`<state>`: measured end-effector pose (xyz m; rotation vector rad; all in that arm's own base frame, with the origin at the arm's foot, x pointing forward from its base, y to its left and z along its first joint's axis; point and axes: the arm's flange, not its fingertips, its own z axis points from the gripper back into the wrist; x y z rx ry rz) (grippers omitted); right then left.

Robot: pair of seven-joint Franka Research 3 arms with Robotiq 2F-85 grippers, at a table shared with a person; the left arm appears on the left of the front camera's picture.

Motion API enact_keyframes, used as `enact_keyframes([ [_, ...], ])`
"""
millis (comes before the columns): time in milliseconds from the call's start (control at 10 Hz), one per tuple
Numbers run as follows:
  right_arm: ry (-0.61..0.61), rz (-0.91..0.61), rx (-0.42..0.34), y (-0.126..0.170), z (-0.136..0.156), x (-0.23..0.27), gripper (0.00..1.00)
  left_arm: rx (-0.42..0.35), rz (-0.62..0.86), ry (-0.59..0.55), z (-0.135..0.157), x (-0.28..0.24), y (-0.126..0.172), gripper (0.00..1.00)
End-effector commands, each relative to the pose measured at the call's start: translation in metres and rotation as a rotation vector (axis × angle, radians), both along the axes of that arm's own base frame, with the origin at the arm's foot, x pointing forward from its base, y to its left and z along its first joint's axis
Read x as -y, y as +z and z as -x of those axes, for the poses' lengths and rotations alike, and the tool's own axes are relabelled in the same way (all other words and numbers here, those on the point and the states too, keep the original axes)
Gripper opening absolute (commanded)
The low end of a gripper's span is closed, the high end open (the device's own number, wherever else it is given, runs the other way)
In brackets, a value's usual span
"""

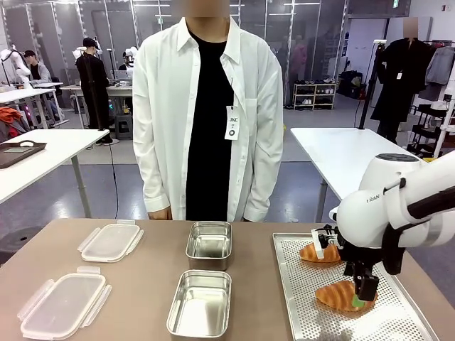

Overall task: Place the bread into the airtight container.
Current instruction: Pick up a Butter Roll and place it into an empty Airtight Container.

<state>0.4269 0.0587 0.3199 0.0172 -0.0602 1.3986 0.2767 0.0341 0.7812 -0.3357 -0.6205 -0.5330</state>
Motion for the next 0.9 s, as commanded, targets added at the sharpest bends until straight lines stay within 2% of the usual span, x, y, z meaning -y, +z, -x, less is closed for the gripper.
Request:
enact_keyframes([
  [0, 0.030, -0.019, 0.016, -0.007, -0.009, 0.003, 1.00, 0.006, -0.012, -0.019, 0.000, -0.001, 0.002, 1.00],
  [400, 0.031, -0.028, -0.018, -0.021, -0.018, 0.006, 1.00, 0.006, -0.012, -0.019, 0.000, -0.001, 0.002, 1.00],
  [500, 0.016, -0.020, -0.026, -0.022, -0.018, 0.007, 0.90, 0.006, -0.012, -0.019, 0.000, -0.001, 0.002, 1.00],
  [600, 0.009, -0.008, -0.033, -0.024, -0.020, 0.009, 0.87, 0.006, -0.012, -0.019, 0.000, -0.001, 0.002, 1.00],
  [700, 0.007, -0.016, -0.044, -0.024, -0.020, 0.009, 0.72, 0.006, -0.012, -0.019, 0.000, -0.001, 0.002, 1.00],
  [800, 0.005, -0.030, -0.054, -0.023, -0.019, 0.009, 0.37, 0.006, -0.012, -0.019, 0.000, -0.001, 0.002, 1.00],
])
